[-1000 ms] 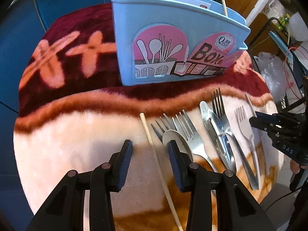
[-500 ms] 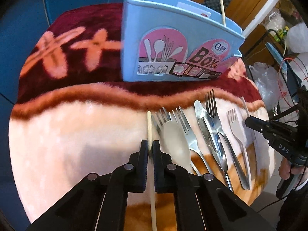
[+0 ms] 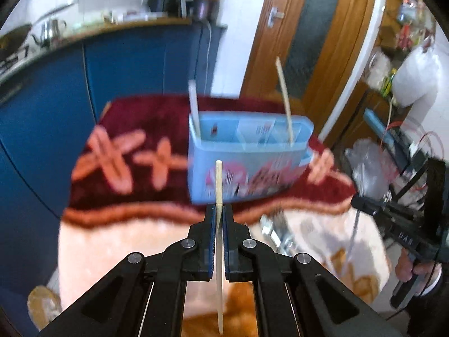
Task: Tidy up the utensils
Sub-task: 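Lift both chopsticks and carry them over the caddy with both tools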
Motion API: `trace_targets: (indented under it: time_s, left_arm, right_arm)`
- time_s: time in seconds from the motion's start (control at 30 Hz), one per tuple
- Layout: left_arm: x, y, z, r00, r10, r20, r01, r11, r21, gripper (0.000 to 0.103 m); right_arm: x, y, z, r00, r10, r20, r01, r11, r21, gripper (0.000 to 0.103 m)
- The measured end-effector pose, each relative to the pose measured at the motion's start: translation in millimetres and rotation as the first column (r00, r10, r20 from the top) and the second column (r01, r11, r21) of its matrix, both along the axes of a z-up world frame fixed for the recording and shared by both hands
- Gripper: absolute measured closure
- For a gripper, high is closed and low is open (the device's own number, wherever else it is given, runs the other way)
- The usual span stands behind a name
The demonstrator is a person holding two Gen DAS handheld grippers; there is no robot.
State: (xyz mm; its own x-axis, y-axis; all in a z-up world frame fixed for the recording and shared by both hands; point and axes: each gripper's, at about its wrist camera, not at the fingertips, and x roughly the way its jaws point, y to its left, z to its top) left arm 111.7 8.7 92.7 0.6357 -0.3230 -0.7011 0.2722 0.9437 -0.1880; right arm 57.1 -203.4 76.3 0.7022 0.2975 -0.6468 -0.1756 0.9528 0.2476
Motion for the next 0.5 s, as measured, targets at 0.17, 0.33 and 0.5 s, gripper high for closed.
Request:
trace_targets:
  time_s: [0.17, 0.33, 0.5]
  left_arm:
    - [1.9, 3.6, 34.4, 0.989, 0.032, 0.143, -0.025, 0.998, -0.051, 0.099]
    - [13.2, 4.3, 66.4, 0.965, 0.09, 0.247, -0.065, 0.992, -0.107, 0.099]
    - [26.1, 3.2, 87.3, 0.92, 0.153, 0.361, -0.108, 0.984, -0.142, 0.099]
  right_arm:
    - [-3.9, -1.6, 23.3, 0.991, -0.028, 0.129, 0.028, 1.0, -0.003, 0.097]
    - [3.9, -4.7, 35.9, 0.98, -0.047, 0.191, 0.04, 0.998, 0.039, 0.097]
    - [11.2, -6.2, 47.2, 0.965, -0.074, 0.252, 0.062, 0.997, 0.053, 0.097]
